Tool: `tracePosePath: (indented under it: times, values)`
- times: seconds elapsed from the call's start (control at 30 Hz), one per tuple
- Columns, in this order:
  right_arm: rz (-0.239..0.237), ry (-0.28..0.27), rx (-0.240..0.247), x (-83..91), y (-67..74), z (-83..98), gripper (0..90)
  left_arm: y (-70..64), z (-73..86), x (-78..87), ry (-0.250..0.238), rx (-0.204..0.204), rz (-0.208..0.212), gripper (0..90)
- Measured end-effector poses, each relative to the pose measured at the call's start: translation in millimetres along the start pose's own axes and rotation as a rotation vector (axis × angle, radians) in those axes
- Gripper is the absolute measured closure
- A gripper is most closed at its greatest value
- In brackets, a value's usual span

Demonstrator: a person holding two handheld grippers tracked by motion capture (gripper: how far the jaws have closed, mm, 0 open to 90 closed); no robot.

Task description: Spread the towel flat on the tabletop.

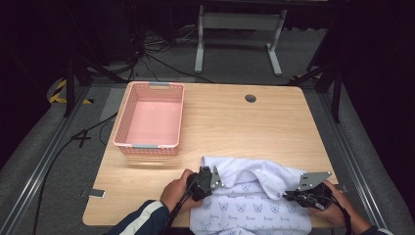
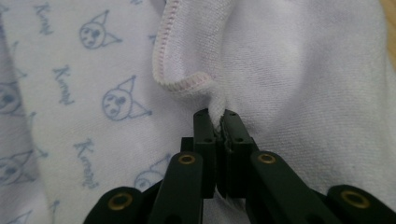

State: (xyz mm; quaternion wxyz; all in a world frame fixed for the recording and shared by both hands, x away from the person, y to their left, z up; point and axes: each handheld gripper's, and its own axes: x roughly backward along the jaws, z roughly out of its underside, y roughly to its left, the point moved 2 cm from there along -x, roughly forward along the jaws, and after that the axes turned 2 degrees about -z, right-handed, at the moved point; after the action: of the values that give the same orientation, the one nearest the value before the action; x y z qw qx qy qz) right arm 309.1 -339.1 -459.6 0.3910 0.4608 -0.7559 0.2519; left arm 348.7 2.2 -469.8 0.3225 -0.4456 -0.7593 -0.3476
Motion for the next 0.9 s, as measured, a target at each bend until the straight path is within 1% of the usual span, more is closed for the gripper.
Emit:
tracePosePath:
  times: [0.03,0.07,0.1,0.13,0.17,0.2,0.23,0.27,0.3,0.33,0.37,0.4,0.43,0.5,0.53,0.57,0.6,0.63,0.7,0.73,0.8,0.83,0.9]
  values:
    - [0.018,-0.001,-0.004,-0.9,-2.7,-1.3,86.0,5.1,-1.9,-3.5,0.006,0.011,-0.026,86.1]
    - [0.041,-0.001,-0.004,-2.5,-6.8,-3.1,86.0,11.1,-4.5,-7.4,0.000,0.015,-0.042,86.1]
    - [0.051,-0.003,-0.009,-3.9,-11.4,-5.2,86.0,16.9,-7.3,-10.9,0.005,0.018,-0.057,86.1]
    - [0.072,-0.003,-0.019,-5.7,-17.2,-7.4,86.0,22.0,-10.3,-14.5,0.013,0.020,-0.082,86.1]
    - [0.097,-0.002,-0.030,-7.4,-23.7,-9.7,86.0,27.1,-14.5,-19.7,0.019,0.014,-0.115,86.1]
    - [0.110,-0.003,-0.037,-9.7,-32.5,-12.8,86.0,31.3,-17.6,-22.4,0.034,-0.004,-0.137,86.1]
    - [0.127,-0.004,-0.042,-11.5,-38.0,-14.6,86.0,38.4,-22.3,-27.3,0.046,0.002,-0.158,86.1]
    - [0.151,-0.004,-0.053,-13.8,-47.1,-17.9,86.1,42.5,-24.7,-31.1,0.038,0.018,-0.164,86.2]
    - [0.162,-0.004,-0.056,-15.4,-52.6,-19.8,86.0,50.5,-28.9,-35.8,0.045,0.029,-0.172,86.2]
    - [0.176,-0.004,-0.067,-17.9,-61.4,-23.3,86.0,56.7,-31.7,-39.9,0.042,0.047,-0.175,86.2]
    - [0.197,-0.003,-0.075,-19.9,-67.9,-26.0,86.0,64.5,-34.9,-44.9,0.040,0.050,-0.191,86.1]
    - [0.224,-0.005,-0.079,-22.6,-75.2,-29.0,86.1,64.5,-34.9,-44.9,0.040,0.050,-0.191,86.2]
    - [0.244,-0.013,-0.073,-24.9,-81.0,-31.1,86.1,75.5,-39.3,-53.4,0.028,0.077,-0.220,86.2]
    - [0.279,-0.025,-0.085,-28.6,-91.8,-34.5,86.1,86.7,-43.6,-59.9,0.022,0.109,-0.227,86.2]
    - [0.285,-0.030,-0.096,-30.0,-97.9,-35.9,86.1,92.1,-45.8,-63.1,0.020,0.125,-0.232,86.2]
    - [0.290,-0.028,-0.108,-31.1,-103.9,-37.5,86.1,92.1,-45.8,-63.1,0.020,0.125,-0.232,86.2]
    - [0.300,-0.028,-0.114,-32.1,-108.8,-38.8,86.1,101.8,-50.0,-69.0,0.023,0.140,-0.248,86.3]
    - [0.300,-0.028,-0.114,-32.1,-108.8,-38.8,86.1,101.8,-50.0,-69.0,0.023,0.140,-0.248,86.2]
    - [0.334,-0.029,-0.131,-35.5,-124.7,-42.7,86.2,113.0,-55.2,-75.1,0.043,0.159,-0.271,86.2]
    - [0.347,-0.030,-0.142,-37.1,-133.0,-44.6,86.3,117.9,-57.0,-78.0,0.042,0.163,-0.278,86.2]
    - [0.358,-0.033,-0.173,-39.5,-145.0,-47.9,86.3,126.7,-60.3,-82.7,0.058,0.170,-0.302,86.2]
    - [0.369,-0.030,-0.180,-41.2,-150.0,-49.8,86.4,131.5,-61.9,-85.2,0.068,0.161,-0.316,86.3]
    - [0.395,-0.025,-0.190,-44.6,-159.4,-54.2,86.4,140.0,-66.4,-91.6,0.077,0.171,-0.343,86.3]
